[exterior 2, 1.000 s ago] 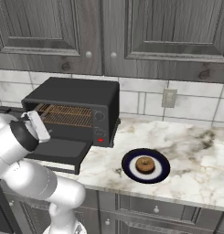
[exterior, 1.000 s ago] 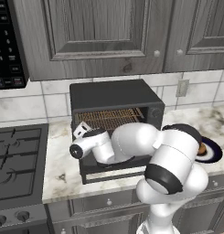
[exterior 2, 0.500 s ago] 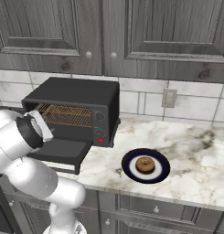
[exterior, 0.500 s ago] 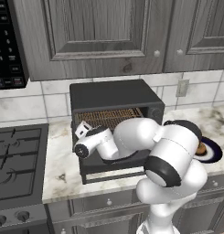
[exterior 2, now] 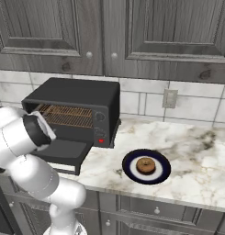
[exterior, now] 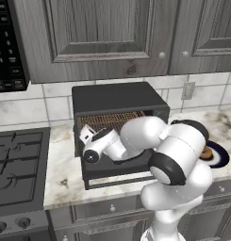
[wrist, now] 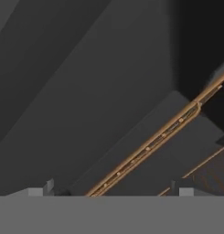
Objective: Pick up the bagel from the plate, place it on the toaster oven rack, close the door, and set the timer.
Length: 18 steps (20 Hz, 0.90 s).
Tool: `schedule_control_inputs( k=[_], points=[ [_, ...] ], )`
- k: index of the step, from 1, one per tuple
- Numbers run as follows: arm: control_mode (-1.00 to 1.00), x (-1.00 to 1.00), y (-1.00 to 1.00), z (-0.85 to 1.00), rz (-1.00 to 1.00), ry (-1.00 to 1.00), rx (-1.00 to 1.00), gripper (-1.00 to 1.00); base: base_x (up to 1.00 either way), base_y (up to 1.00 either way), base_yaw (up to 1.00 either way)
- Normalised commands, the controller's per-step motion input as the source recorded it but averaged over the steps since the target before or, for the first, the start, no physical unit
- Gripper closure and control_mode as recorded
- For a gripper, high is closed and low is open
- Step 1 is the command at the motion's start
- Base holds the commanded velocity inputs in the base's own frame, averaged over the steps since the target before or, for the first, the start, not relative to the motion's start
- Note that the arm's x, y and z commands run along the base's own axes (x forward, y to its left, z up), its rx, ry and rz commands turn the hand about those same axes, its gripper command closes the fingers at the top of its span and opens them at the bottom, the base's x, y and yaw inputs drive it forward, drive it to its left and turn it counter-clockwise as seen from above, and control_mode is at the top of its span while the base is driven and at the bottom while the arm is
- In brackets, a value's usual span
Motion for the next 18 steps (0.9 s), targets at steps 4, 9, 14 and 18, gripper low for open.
schedule_control_inputs(
  k=[4,9,14,18],
  points=[
    [-1.00,0.22,0.09,-0.19,0.01,0.00,-0.04,-1.00,0.00,0.00,0.00],
    [-1.00,0.20,0.11,-0.20,0.00,0.00,-0.05,-1.00,0.00,0.00,0.00],
    [-1.00,0.17,0.18,-0.19,0.00,0.00,-0.07,-1.00,0.00,0.00,0.00],
    [-1.00,0.16,0.21,-0.14,0.00,0.01,-0.06,1.00,0.00,0.00,0.00]
  ],
)
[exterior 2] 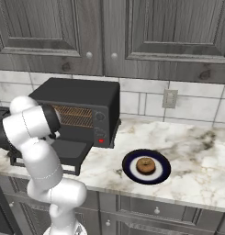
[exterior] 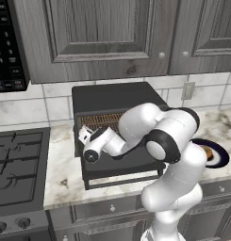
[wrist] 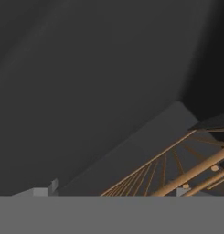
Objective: Pick up the bagel from the plate, place it on the toaster oven rack, close the door, and set the timer.
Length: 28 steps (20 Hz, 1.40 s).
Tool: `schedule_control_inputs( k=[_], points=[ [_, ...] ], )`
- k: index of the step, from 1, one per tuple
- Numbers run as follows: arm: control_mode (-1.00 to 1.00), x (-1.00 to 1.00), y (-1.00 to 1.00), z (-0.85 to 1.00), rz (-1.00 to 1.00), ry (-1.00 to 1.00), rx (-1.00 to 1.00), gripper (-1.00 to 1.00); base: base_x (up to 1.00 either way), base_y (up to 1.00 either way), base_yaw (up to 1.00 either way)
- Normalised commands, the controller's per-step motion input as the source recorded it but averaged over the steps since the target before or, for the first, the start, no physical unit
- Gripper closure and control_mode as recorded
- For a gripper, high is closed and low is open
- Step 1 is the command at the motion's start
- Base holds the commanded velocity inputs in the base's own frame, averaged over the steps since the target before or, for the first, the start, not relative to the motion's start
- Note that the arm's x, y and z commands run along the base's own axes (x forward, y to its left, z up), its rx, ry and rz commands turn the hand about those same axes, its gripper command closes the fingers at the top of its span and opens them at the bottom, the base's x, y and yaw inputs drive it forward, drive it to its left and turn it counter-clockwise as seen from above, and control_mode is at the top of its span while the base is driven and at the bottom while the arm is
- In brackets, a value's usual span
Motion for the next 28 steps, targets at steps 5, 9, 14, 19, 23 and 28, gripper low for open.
schedule_control_inputs(
  k=[5,9,14,19,23,28],
  points=[
    [-1.00,0.00,0.03,-0.01,0.00,0.13,-0.02,1.00,0.00,0.00,0.00],
    [-1.00,-0.13,0.00,0.00,0.00,0.50,0.00,1.00,0.00,0.00,0.00],
    [-1.00,-0.15,0.00,0.00,0.00,0.62,0.00,1.00,0.00,0.00,0.00],
    [-1.00,-0.36,0.00,0.00,-0.02,0.62,0.00,1.00,0.00,0.00,0.00],
    [-1.00,-0.44,0.00,-0.01,-0.04,0.67,0.00,1.00,0.00,0.00,0.00],
    [-1.00,-0.74,0.00,-0.29,-0.05,0.60,0.00,1.00,0.00,0.00,0.00]
  ],
)
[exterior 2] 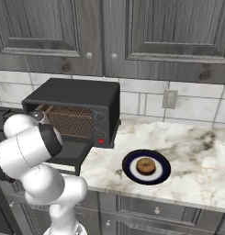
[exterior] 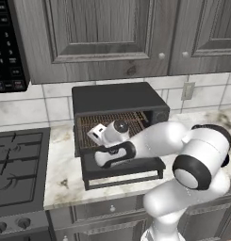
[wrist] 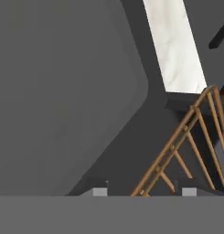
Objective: Pick up the bagel from the plate, place it on the toaster oven rack, close the door, and set the timer.
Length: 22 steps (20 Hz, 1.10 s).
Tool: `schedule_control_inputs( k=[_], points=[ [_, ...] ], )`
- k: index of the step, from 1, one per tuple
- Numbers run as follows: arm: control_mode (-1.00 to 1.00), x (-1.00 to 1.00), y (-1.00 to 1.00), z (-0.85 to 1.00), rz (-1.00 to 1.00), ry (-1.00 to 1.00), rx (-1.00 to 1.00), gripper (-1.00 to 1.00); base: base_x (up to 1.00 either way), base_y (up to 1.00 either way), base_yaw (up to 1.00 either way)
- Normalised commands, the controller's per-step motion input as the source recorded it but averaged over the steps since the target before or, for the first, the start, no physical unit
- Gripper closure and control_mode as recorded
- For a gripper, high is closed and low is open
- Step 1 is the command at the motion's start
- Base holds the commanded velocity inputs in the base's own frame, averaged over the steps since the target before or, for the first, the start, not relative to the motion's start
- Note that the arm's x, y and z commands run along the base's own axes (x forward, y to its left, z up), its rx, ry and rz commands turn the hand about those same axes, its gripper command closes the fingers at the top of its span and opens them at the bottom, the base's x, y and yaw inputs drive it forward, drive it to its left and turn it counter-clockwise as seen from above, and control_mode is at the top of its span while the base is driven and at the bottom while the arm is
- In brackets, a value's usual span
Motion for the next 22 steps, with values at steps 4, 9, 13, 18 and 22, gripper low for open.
schedule_control_inputs(
  k=[4,9,13,18,22],
  points=[
    [-1.00,-1.00,0.00,-0.58,-0.04,0.49,-0.02,1.00,0.00,0.00,0.00],
    [-1.00,-0.83,0.00,-0.27,-0.05,0.66,-0.08,1.00,0.00,0.00,0.00],
    [-1.00,-0.75,0.00,0.00,-0.06,0.75,-0.10,1.00,0.00,0.00,0.00],
    [-1.00,-0.48,0.00,0.52,-0.08,0.63,-0.02,-1.00,0.00,0.00,0.00],
    [-1.00,-0.32,0.00,0.91,-0.10,0.57,0.00,-1.00,0.00,0.00,0.00]
  ],
)
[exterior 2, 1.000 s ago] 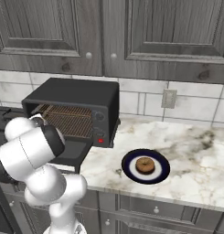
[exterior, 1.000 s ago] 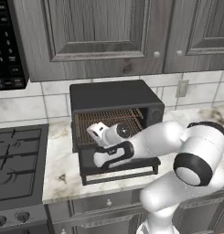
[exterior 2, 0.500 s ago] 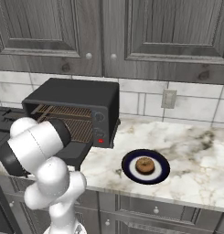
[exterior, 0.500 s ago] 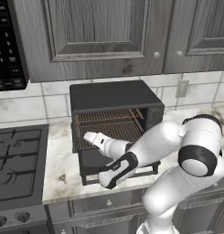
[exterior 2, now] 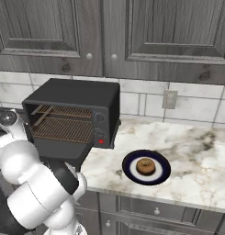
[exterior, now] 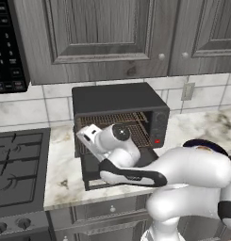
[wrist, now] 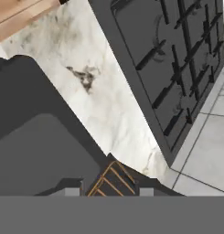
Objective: Pick up the bagel from the plate, place it on the toaster oven rack, close the door, and set the timer.
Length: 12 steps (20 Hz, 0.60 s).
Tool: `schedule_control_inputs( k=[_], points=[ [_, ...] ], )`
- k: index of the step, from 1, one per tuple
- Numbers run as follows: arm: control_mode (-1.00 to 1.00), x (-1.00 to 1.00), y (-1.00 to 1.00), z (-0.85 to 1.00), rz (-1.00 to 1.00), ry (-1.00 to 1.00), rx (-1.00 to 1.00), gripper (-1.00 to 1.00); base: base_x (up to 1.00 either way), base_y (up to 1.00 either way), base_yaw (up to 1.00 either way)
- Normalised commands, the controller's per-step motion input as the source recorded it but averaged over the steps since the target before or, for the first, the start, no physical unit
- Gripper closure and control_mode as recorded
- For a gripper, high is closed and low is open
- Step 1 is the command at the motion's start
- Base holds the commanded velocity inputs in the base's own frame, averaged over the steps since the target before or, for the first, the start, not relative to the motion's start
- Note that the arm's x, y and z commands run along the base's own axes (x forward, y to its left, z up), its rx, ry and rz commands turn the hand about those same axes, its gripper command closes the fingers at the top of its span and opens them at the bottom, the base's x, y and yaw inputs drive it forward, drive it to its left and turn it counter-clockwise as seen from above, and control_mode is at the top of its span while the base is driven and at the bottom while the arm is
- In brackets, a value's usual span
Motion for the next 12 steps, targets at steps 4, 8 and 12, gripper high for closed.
schedule_control_inputs(
  k=[4,8,12],
  points=[
    [-1.00,-0.09,-0.03,1.00,-0.11,0.43,0.00,-1.00,0.00,0.00,0.00],
    [-1.00,-0.01,-0.24,0.96,-0.19,0.31,0.00,-1.00,0.00,0.00,0.00],
    [-1.00,-0.04,-0.87,0.17,-0.48,0.19,0.00,-1.00,0.00,0.00,0.00]
  ],
)
